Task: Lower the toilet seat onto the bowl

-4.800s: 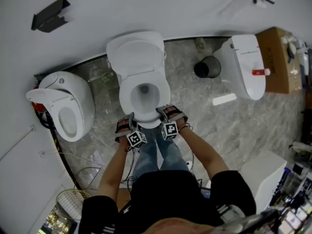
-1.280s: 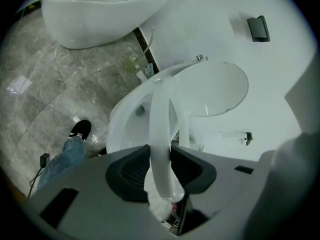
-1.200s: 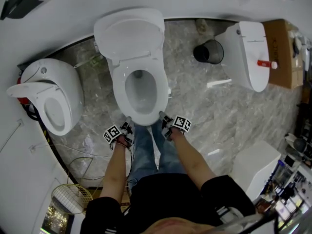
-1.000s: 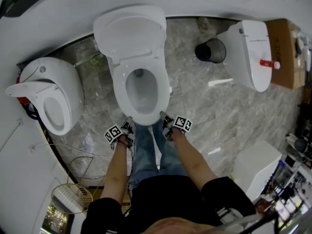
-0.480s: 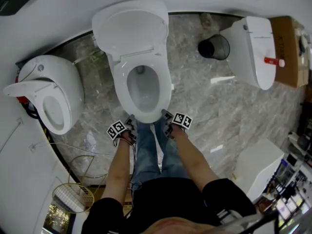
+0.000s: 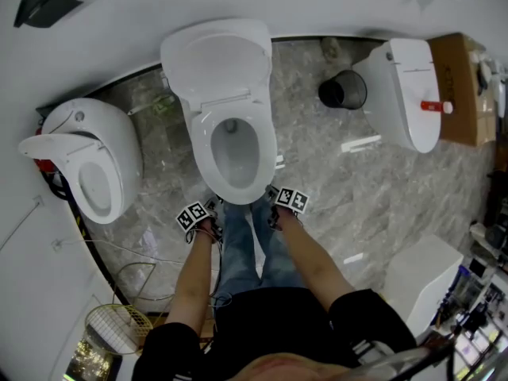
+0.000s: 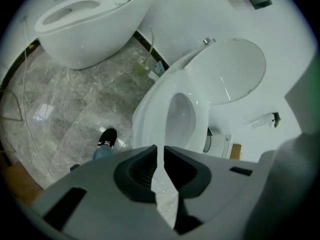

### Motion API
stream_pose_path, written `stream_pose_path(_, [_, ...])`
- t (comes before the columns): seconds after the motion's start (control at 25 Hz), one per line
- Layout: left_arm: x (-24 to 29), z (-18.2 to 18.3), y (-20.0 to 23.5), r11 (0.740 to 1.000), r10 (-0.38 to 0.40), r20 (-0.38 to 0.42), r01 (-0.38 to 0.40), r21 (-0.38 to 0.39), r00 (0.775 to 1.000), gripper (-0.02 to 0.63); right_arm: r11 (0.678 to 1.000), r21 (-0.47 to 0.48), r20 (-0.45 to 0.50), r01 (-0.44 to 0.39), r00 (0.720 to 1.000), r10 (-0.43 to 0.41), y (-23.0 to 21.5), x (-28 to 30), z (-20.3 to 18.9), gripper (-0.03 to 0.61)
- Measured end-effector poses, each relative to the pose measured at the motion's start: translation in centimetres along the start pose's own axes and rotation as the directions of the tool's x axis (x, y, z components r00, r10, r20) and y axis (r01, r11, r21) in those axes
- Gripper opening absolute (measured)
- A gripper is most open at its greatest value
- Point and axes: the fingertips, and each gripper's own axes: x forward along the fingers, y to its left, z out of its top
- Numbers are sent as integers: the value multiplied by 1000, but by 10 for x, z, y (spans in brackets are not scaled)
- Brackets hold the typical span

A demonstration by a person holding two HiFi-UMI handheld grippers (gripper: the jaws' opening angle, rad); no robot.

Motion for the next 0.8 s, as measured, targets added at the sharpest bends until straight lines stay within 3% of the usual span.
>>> stream_pose_path(0.12, [-31, 6, -25, 989, 3, 20, -6, 146, 1000, 15, 991, -128, 41, -22, 999, 27, 26, -32, 16, 20])
stream_pose_path(0.2, [-52, 17, -57, 960, -18, 52, 3, 281, 998, 9, 969, -242, 79, -50, 994, 71, 54, -55, 38, 15])
stream_pose_path(0.28, [-78, 32, -95, 917, -76, 92, 33, 398, 993, 9, 926, -372, 115, -64, 987, 114, 87, -82, 57, 14])
stream_pose_path(0.36, [-115, 38, -134, 894, -184, 121, 115, 432, 975, 8, 872, -486, 135, -65, 980, 149, 120, -115, 66, 14])
stream_pose_path(0.48, [-173, 45, -200, 847, -352, 177, 232, 478, 919, 8, 775, -630, 185, -51, 959, 213, 168, -174, 82, 14])
stream_pose_path(0.6, [-239, 59, -259, 778, -435, 269, 207, 594, 859, 8, 698, -716, 267, -12, 919, 290, 218, -238, 100, 14])
stream_pose_path(0.68, [-291, 64, -297, 734, -490, 335, 174, 657, 805, 8, 660, -751, 320, -9, 870, 375, 256, -285, 105, 14])
stream_pose_path(0.8, [-370, 68, -343, 674, -568, 435, 90, 734, 699, 8, 601, -799, 396, 24, 774, 495, 308, -359, 106, 14])
